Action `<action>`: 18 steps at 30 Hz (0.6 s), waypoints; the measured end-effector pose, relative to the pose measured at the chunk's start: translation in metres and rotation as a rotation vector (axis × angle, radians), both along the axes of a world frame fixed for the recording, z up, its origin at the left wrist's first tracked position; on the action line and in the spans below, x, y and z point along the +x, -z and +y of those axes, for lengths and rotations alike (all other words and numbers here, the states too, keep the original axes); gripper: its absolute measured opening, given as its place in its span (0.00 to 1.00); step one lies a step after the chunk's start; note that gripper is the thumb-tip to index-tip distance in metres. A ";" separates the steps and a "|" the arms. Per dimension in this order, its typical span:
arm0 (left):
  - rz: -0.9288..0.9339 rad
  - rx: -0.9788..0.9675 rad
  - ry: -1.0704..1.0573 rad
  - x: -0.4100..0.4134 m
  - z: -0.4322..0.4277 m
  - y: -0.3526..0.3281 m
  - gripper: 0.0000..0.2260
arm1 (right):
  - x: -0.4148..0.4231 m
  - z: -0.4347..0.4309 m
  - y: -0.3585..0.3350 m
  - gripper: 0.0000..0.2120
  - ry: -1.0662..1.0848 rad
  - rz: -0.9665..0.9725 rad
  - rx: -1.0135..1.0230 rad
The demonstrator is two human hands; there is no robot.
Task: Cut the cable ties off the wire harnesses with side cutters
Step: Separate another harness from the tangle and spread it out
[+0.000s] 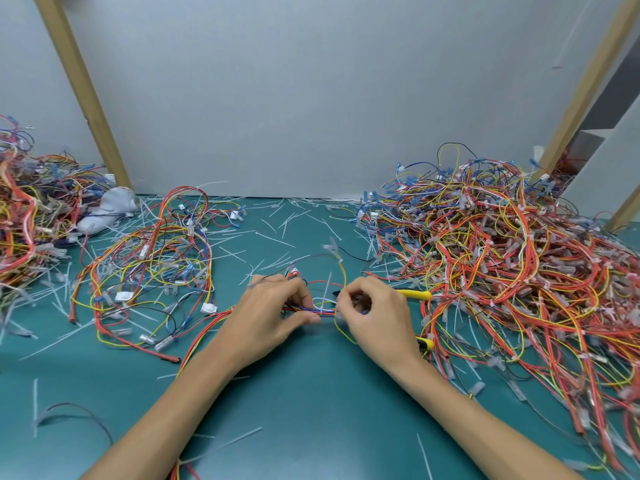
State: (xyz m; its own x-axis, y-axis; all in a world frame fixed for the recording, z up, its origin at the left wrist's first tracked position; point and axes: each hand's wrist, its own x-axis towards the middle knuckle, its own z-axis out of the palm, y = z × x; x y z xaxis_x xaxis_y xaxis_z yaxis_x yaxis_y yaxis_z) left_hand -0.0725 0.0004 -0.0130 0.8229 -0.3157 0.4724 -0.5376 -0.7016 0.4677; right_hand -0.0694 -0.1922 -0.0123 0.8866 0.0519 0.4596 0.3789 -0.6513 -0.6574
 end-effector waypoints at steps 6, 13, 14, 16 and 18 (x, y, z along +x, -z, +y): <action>0.051 0.050 -0.006 0.003 0.007 0.004 0.10 | 0.029 -0.026 -0.031 0.09 0.012 0.336 0.440; 0.062 -0.026 -0.006 0.002 0.008 0.001 0.09 | 0.081 -0.036 -0.063 0.12 0.178 0.259 0.324; 0.060 -0.042 -0.002 0.002 0.009 0.000 0.09 | 0.088 -0.034 -0.065 0.13 0.198 0.264 0.305; 0.047 -0.059 -0.003 0.002 0.010 -0.002 0.09 | 0.100 -0.028 -0.065 0.16 0.239 0.277 0.174; 0.032 -0.049 -0.020 0.002 0.011 0.000 0.09 | 0.107 -0.024 -0.063 0.18 0.308 0.264 -0.060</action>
State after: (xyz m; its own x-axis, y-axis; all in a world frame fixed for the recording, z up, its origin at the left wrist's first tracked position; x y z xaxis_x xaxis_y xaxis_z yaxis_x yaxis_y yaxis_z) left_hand -0.0700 0.0117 -0.0127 0.8436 -0.2761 0.4605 -0.5080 -0.6881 0.5181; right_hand 0.0374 -0.2164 0.0506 0.9519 -0.2145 0.2188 -0.0161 -0.7480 -0.6635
